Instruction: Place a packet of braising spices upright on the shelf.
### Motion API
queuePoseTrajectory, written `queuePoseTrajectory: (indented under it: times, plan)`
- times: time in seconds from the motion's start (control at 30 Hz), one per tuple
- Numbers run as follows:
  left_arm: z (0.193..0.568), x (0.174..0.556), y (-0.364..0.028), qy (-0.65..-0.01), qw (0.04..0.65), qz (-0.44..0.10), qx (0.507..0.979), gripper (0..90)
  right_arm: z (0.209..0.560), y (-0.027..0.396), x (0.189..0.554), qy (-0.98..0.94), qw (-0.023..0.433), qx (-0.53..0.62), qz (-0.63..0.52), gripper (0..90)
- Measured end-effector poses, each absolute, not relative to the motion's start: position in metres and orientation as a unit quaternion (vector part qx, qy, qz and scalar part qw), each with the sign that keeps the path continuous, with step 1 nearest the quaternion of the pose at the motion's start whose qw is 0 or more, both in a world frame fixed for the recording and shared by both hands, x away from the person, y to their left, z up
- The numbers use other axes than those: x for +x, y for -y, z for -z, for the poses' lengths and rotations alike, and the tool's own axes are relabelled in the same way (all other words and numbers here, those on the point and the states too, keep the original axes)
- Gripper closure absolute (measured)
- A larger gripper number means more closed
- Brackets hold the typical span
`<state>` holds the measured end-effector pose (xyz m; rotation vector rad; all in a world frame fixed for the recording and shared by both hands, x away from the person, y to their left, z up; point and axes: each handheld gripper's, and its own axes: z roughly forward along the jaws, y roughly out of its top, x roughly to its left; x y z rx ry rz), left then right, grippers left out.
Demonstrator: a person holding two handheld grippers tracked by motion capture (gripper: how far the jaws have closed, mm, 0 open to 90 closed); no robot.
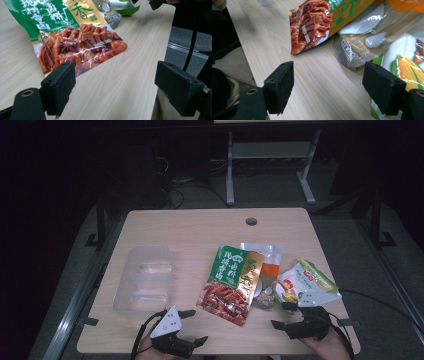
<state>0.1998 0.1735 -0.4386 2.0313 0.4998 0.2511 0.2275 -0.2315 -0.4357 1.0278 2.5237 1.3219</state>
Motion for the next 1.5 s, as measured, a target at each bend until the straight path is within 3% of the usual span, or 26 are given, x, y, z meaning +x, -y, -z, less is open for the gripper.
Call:
queuePoseTrajectory:
  times: [0.3,0.73,1.17,1.5]
  plan:
    - [0.436,0.204,-0.169,-0.204,0.498,-0.101,0.836,16.6,0.429,0.226,0.236,-0.829,0.053,0.336,-0.444,23.5]
    - [0.433,0.227,-0.154,-0.203,0.494,-0.109,0.838,25.5,0.409,0.212,0.265,-0.828,0.069,0.334,-0.446,23.0]
    - [0.454,0.256,-0.137,-0.220,0.439,-0.115,0.863,61.2,0.409,0.196,0.318,-0.825,0.058,0.373,-0.421,27.5]
    - [0.465,0.265,-0.130,-0.231,0.408,-0.100,0.877,63.2,0.414,0.178,0.340,-0.822,0.047,0.406,-0.397,36.1]
